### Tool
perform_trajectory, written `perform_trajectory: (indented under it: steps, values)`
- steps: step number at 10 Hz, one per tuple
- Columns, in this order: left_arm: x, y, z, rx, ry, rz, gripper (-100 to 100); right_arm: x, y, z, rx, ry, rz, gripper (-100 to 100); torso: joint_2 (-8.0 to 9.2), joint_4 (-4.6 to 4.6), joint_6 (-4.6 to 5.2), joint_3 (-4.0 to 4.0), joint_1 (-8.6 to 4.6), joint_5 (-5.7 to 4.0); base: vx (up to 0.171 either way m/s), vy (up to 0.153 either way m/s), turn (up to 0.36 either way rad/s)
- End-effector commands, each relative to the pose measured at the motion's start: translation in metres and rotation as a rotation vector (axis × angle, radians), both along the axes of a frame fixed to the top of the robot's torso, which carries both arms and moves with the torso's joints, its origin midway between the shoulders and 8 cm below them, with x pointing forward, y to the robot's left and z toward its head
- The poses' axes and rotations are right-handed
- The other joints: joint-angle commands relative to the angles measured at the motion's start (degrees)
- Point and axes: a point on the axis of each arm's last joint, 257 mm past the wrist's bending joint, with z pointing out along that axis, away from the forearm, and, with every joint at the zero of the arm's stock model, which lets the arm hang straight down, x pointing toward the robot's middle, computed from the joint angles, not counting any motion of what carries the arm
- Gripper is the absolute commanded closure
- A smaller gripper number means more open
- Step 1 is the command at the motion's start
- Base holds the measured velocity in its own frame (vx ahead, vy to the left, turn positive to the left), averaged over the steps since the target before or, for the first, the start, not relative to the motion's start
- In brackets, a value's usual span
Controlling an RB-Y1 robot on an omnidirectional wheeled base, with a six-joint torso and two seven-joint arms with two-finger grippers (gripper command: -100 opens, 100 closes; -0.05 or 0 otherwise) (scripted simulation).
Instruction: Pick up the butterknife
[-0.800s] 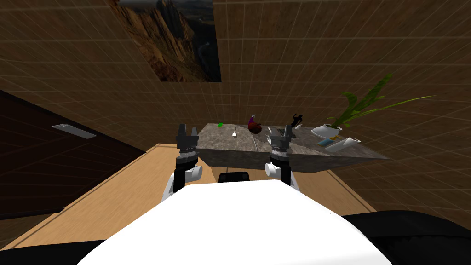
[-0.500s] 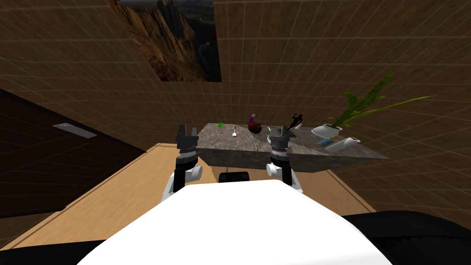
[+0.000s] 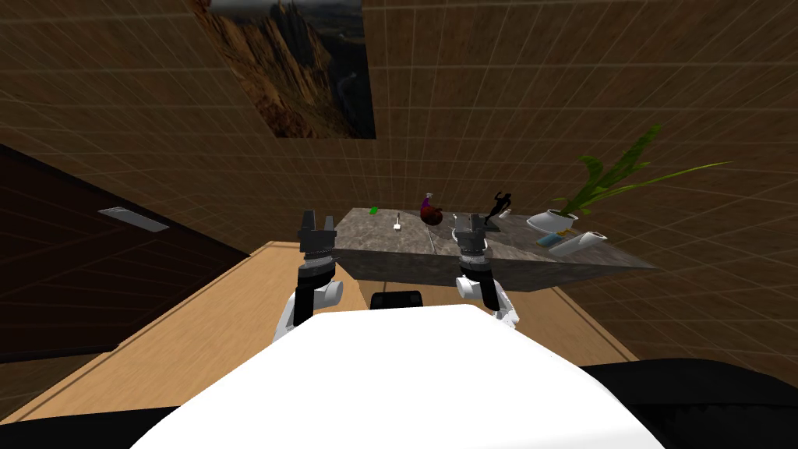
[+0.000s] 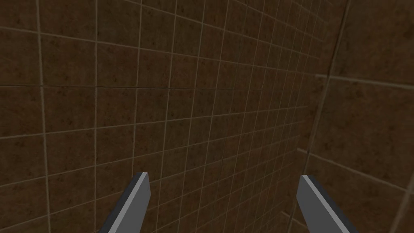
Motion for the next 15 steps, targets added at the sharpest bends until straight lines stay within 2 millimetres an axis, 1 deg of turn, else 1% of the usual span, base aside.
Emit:
perform_trajectory:
  steps: [1,3,5,6,8,9,11,12,14,15]
  values:
    - [0.0,0.0,0.0,0.0,0.0,0.0,0,0.004,0.002,-0.004,-0.043,0.009,0.023,-100,0.0,0.0,0.0,0.0,0.0,0.0,-0.034,-0.012,0.019]
    - [0.0,0.0,0.0,0.0,0.0,0.0,0,0.007,0.003,-0.008,-0.083,0.019,0.043,-100,0.05,0.01,0.0,0.03,-0.02,-0.01,-0.042,-0.008,0.017]
    - [0.0,0.0,0.0,0.0,0.0,0.0,0,0.013,0.004,-0.017,-0.139,0.043,0.071,-100,0.02,0.0,0.0,0.01,0.01,0.0,-0.036,0.0,0.028]
    - [0.0,0.0,0.0,0.0,0.0,0.0,0,0.014,0.004,-0.017,-0.15,0.044,0.075,-100,0.03,0.01,0.0,0.02,0.03,0.0,-0.026,0.0,0.015]
    - [0.0,0.0,0.0,0.0,0.0,0.0,0,0.021,0.002,-0.031,-0.207,0.082,0.097,-100,-0.01,0.0,0.0,0.0,0.03,0.01,-0.032,0.005,0.048]
    - [0.0,0.0,0.0,0.0,0.0,0.0,0,0.021,0.002,-0.031,-0.218,0.084,0.101,-100,0.01,0.0,-0.01,0.01,0.06,0.01,-0.029,0.007,0.016]
    - [0.0,0.0,0.0,0.0,0.0,0.0,0,0.03,-0.005,-0.048,-0.273,0.138,0.112,-100,-0.02,0.0,0.0,-0.01,0.05,0.01,-0.026,0.01,0.064]
    - [0.0,0.0,0.0,0.0,0.0,0.0,0,0.03,-0.005,-0.048,-0.287,0.14,0.116,-100,-0.02,0.0,-0.01,-0.01,0.07,0.01,-0.021,0.01,0.03]
    - [0.0,0.0,0.0,0.0,0.0,0.0,0,0.04,-0.017,-0.071,-0.344,0.215,0.115,-100,-0.05,-0.01,-0.01,-0.03,0.1,0.02,-0.019,0.03,0.097]
    - [0.0,0.0,0.0,0.0,0.0,0.0,0,0.04,-0.017,-0.07,-0.358,0.217,0.119,-100,-0.04,-0.01,-0.01,-0.02,0.16,0.03,-0.011,0.025,0.029]
